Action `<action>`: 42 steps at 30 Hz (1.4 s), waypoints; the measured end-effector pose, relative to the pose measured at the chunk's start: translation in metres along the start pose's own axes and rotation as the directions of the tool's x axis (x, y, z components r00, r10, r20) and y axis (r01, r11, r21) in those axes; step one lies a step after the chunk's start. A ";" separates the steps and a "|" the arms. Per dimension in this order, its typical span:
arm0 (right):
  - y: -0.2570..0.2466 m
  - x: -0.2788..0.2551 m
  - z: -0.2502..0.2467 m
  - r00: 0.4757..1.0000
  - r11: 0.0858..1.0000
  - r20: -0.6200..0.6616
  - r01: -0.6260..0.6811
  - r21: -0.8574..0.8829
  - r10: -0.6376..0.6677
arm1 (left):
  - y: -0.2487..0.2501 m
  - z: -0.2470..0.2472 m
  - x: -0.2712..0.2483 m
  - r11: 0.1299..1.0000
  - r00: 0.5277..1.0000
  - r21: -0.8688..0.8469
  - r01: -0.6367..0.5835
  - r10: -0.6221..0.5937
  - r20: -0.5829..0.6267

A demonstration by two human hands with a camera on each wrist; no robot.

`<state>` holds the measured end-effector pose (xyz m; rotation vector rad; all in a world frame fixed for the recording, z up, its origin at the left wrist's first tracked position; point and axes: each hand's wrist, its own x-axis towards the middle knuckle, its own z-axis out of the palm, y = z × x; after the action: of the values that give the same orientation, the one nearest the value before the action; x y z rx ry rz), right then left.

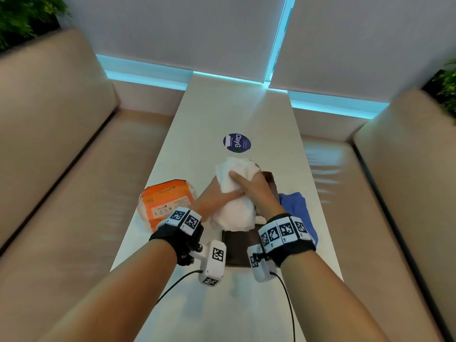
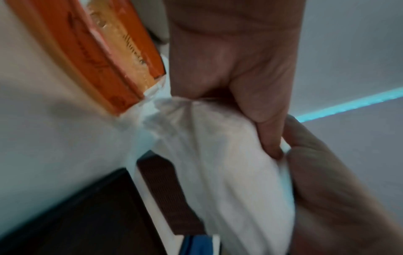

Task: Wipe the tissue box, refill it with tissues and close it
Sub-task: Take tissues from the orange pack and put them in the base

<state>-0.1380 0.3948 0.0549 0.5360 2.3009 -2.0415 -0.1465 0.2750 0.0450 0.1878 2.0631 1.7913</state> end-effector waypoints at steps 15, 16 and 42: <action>-0.024 -0.008 -0.050 0.998 0.935 0.034 0.037 0.353 -0.052 | 0.000 -0.035 0.004 0.685 0.967 -0.704 0.188 -0.004 0.254; -0.023 -0.010 -0.044 0.997 0.904 -0.020 0.080 0.420 -0.079 | -0.004 -0.032 0.005 0.579 0.970 -0.791 0.197 -0.001 0.241; -0.013 -0.032 0.011 0.686 0.417 -0.068 0.358 -0.835 -0.725 | -0.017 -0.013 0.001 0.272 0.987 -0.959 0.080 0.111 0.113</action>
<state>-0.1137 0.3748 0.0739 0.1228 3.6692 -0.7237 -0.1497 0.2601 0.0301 -0.0264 0.4973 2.5860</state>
